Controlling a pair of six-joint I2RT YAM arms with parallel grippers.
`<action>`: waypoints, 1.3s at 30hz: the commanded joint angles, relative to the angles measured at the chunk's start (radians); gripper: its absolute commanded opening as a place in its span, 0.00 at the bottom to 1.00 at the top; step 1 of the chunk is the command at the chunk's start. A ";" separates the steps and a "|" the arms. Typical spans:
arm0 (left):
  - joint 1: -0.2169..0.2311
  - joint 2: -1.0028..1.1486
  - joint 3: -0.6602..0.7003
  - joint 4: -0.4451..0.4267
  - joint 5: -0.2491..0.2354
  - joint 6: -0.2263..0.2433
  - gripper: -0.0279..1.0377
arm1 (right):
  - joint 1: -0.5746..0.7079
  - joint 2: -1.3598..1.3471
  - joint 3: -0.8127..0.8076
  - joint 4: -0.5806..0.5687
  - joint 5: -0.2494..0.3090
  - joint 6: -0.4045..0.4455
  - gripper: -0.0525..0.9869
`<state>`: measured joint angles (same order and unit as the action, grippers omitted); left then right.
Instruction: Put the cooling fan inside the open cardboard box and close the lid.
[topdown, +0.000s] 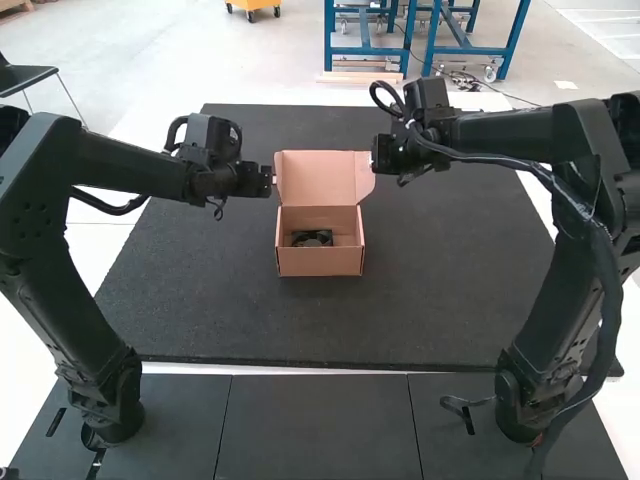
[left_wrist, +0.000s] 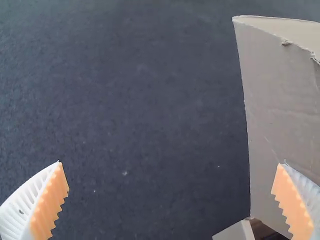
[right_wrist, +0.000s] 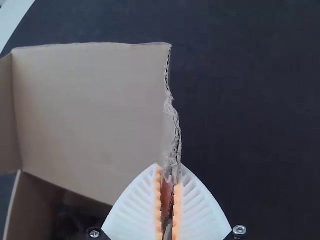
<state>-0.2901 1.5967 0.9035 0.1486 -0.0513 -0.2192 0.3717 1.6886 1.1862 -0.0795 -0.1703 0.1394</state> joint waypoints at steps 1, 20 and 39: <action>-0.009 0.000 0.035 -0.001 0.013 -0.011 0.93 | -0.002 -0.004 0.004 0.009 -0.021 0.008 0.10; -0.046 -0.006 0.038 -0.015 0.041 -0.029 0.93 | 0.101 0.017 -0.002 0.001 -0.055 0.014 0.03; -0.050 -0.020 0.029 -0.086 0.056 -0.028 0.93 | 0.145 0.022 -0.008 -0.109 -0.054 -0.006 0.03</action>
<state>-0.3321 1.5970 0.9035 0.0624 -0.0116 -0.2413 0.4965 1.6882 1.1862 -0.1604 -0.1993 0.1452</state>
